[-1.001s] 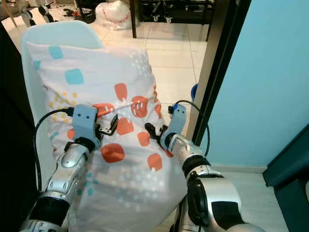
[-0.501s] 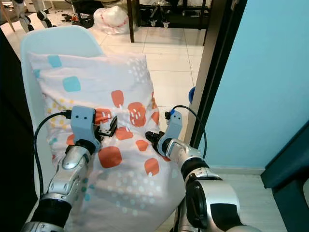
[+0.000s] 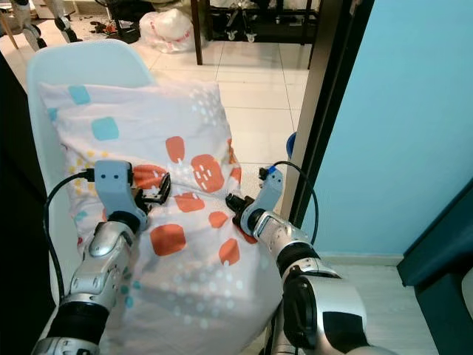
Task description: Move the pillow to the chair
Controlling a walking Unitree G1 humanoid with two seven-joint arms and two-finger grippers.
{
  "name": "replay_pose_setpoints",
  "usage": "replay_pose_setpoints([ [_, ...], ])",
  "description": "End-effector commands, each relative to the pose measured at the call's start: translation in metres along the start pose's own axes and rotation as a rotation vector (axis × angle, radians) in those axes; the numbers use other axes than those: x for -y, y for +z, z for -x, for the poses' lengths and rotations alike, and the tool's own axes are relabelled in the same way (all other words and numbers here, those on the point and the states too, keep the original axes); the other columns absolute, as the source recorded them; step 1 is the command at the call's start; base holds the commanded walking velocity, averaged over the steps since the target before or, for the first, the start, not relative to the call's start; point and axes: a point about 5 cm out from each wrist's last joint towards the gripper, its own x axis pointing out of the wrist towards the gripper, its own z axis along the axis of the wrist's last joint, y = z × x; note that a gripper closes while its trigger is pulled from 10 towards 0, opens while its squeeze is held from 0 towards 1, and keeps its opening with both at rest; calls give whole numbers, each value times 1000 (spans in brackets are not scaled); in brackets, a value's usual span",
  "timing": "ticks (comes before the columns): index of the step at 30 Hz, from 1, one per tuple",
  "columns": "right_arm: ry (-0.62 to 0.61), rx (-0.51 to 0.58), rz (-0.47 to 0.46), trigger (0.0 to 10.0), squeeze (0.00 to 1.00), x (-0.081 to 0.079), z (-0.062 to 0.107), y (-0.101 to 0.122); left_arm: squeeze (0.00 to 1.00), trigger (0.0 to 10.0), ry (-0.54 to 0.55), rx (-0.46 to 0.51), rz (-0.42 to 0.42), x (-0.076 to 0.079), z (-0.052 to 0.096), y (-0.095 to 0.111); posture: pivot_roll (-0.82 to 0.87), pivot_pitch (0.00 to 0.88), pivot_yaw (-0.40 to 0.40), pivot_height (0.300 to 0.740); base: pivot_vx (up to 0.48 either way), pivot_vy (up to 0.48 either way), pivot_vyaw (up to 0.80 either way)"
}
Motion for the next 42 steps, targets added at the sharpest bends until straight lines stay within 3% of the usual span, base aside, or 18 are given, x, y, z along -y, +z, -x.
replay_pose_setpoints([
  [1, 82, 55, -30, 0, 0, -15, -5, 7, 0, 10000, 24, 23, 56, -2, -1, 5, 8, 77, -50, 445, 0, 0, 0],
  [4, 122, 78, -57, 0, 0, -20, -6, 11, 0, 10000, 18, 83, 124, -1, -3, 16, 8, 78, -50, 445, 0, 0, 0],
  [7, 280, 146, -137, 0, 0, -43, -10, 22, 0, 10000, -25, 322, 310, 0, -6, 66, 6, 74, -50, 445, 0, 0, 0],
  [13, 407, 185, -186, 0, 0, -66, -13, 29, 0, 10000, -43, 442, 297, 0, -8, 102, 7, 70, -50, 445, 0, 0, 0],
  [17, 530, 215, -216, 0, 0, -92, -16, 35, 0, 10000, -51, 519, 270, 0, -6, 126, 9, 67, -48, 445, 0, 0, 0],
  [19, 530, 215, -216, 0, 0, -92, -16, 35, 0, 10000, -51, 519, 270, 0, -6, 126, 9, 67, -48, 445, 0, 0, 0],
  [23, 655, 237, -250, 0, 0, -127, -20, 40, 0, 10000, -86, 552, 249, 6, -3, 141, 20, 62, -54, 445, 0, 0, 0],
  [26, 709, 245, -273, 0, 0, -142, -21, 44, 0, 10000, -87, 545, 231, 8, -3, 141, 23, 62, -56, 445, 0, 0, 0],
  [32, 768, 259, -289, 0, 0, -157, -19, 52, 0, 10000, -83, 522, 222, 9, -1, 135, 26, 65, -62, 445, 0, 0, 0],
  [37, 769, 252, -257, 0, 0, -160, -20, 52, 0, 10000, -86, 501, 219, 11, -2, 131, 24, 66, -62, 445, 0, 0, 0],
  [42, 653, 190, -137, 0, 0, -147, -25, 31, 0, 10000, -92, 472, 199, 14, -3, 126, 19, 67, -64, 445, 0, 0, 0],
])
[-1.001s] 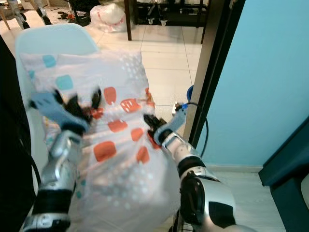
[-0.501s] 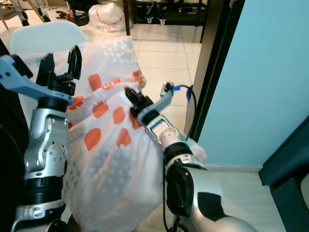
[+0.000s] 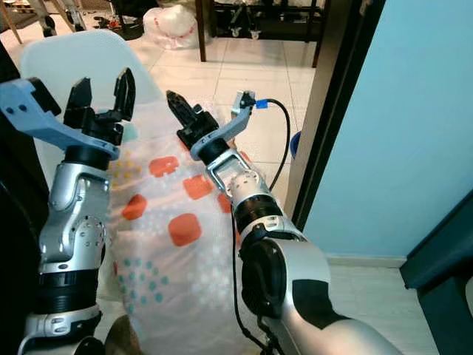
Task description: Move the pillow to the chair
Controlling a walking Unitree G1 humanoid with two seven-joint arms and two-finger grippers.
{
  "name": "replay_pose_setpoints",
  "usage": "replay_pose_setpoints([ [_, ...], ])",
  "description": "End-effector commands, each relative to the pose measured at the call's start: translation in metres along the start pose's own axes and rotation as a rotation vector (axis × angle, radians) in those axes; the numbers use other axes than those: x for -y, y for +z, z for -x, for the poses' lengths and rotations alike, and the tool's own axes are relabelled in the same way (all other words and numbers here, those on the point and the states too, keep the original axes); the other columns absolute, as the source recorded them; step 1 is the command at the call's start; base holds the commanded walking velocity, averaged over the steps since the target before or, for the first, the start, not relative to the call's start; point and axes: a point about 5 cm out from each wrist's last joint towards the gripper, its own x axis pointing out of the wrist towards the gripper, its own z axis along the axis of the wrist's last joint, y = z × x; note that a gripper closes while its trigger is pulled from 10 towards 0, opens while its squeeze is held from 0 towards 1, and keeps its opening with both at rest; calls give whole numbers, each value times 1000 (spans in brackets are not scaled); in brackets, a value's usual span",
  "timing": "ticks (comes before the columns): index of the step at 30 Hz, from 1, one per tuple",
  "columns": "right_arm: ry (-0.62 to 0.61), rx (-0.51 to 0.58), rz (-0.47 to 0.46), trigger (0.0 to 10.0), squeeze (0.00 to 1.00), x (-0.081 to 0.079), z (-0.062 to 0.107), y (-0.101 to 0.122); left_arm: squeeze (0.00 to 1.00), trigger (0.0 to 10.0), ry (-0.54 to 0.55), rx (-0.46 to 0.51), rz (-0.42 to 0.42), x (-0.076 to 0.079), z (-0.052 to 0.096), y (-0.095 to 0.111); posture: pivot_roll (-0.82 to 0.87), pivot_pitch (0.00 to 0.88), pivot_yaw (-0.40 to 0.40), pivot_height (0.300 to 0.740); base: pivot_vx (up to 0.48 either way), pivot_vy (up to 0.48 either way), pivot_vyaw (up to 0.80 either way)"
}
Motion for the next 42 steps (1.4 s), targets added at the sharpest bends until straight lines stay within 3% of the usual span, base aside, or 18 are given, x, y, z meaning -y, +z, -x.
replay_pose_setpoints([
  [1, -70, -65, 38, 0, 0, 10, 6, -18, 0, 10000, -2, -41, -24, 0, 4, -7, 19, 67, -63, 445, 0, 0, 0],
  [3, -153, -141, 131, 0, 0, 21, 15, -29, 0, 10000, -4, -55, -29, 1, 4, -10, 15, 68, -61, 445, 0, 0, 0],
  [4, -153, -141, 131, 0, 0, 21, 15, -29, 0, 10000, -4, -55, -29, 1, 4, -10, 15, 68, -61, 445, 0, 0, 0],
  [5, -184, -185, 197, 7608, 0, 29, 23, -35, 0, 10000, -5, -68, -30, 1, 5, -12, 15, 67, -60, 445, 0, 0, 0],
  [6, -184, -185, 197, 7608, 0, 29, 23, -35, 0, 10000, -5, -68, -30, 1, 5, -12, 15, 67, -60, 445, 0, 0, 0],
  [7, -175, -190, 204, 10000, 0, 30, 25, -35, 0, 10000, -8, -77, -30, 1, 5, -13, 14, 67, -58, 445, 0, 0, 0],
  [14, -122, -157, 235, 10000, 0, 30, 28, -26, 0, 10000, -71, -150, -40, 7, 9, -26, 9, 69, -52, 445, 0, 0, 0],
  [16, -127, -155, 262, 10000, 0, 34, 33, -21, 0, 10000, -154, -235, -62, 14, 18, -43, 9, 69, -52, 445, 0, 0, 0],
  [21, -105, -137, 239, 10000, 0, 40, 44, -15, 0, 10000, -203, -360, -148, 12, 37, -70, 5, 73, -50, 445, 0, 0, 0],
  [22, -113, -127, 233, 10000, 0, 44, 49, -12, 0, 10000, -156, -401, -153, 2, 47, -80, 2, 76, -48, 454, 0, 0, 0],
  [26, -131, -119, 230, 10000, 0, 49, 56, -9, 0, 10000, -87, -423, -165, -9, 55, -86, 1, 75, -49, 469, 0, 0, 0],
  [36, -164, -141, 244, 10000, 0, 58, 68, -10, 0, 10000, 56, -347, -255, -34, 47, -73, 1, 67, -47, 506, 0, 0, 0],
  [42, -173, -151, 248, 10000, 0, 61, 72, -12, 0, 10000, 116, -361, -255, -45, 52, -76, -1, 66, -45, 525, 0, 0, 0],
])
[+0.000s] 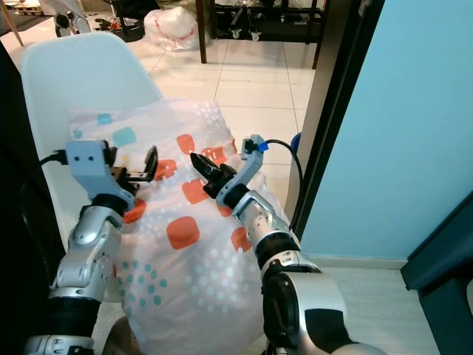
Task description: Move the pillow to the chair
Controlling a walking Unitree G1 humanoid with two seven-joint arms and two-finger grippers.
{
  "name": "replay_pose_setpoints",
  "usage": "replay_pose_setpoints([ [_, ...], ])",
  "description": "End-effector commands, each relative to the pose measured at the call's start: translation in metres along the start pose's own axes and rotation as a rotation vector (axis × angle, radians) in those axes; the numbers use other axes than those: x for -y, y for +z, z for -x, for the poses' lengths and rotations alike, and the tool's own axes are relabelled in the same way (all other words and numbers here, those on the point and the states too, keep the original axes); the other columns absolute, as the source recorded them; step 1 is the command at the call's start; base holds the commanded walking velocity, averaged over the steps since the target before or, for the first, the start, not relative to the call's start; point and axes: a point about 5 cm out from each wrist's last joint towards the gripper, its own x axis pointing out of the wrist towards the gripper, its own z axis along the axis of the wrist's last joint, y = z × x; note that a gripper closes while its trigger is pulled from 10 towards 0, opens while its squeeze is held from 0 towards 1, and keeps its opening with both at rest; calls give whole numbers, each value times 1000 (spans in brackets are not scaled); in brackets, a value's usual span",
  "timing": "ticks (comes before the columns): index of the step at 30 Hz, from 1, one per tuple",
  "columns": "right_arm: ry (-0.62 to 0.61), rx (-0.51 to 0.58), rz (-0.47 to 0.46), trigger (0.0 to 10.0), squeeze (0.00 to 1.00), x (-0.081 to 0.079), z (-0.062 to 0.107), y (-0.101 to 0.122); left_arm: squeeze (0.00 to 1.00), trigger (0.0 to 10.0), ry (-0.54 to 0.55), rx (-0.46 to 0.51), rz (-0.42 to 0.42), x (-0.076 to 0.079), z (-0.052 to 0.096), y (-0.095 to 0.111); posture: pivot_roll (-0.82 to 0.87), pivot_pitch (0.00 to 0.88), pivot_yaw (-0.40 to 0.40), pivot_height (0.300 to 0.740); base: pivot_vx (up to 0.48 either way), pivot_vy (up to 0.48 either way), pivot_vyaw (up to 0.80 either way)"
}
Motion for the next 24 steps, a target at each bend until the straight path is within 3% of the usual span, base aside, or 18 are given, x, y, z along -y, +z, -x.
replay_pose_setpoints([
  [1, 2, -14, 15, 10000, 0, 2, 3, -2, 0, 10000, 24, -12, 4, -5, 2, -5, -1, 66, -45, 530, 0, 0, 0],
  [7, -14, -22, 17, 10000, 0, 7, 9, -4, 0, 10000, 27, -66, 22, -2, 8, -21, -7, 67, -47, 554, 0, 0, 0],
  [24, -42, -88, 62, 10000, 0, 12, 15, -15, 0, 10000, 20, -94, 15, 2, 8, -29, -11, 71, -46, 615, 0, 0, 0],
])
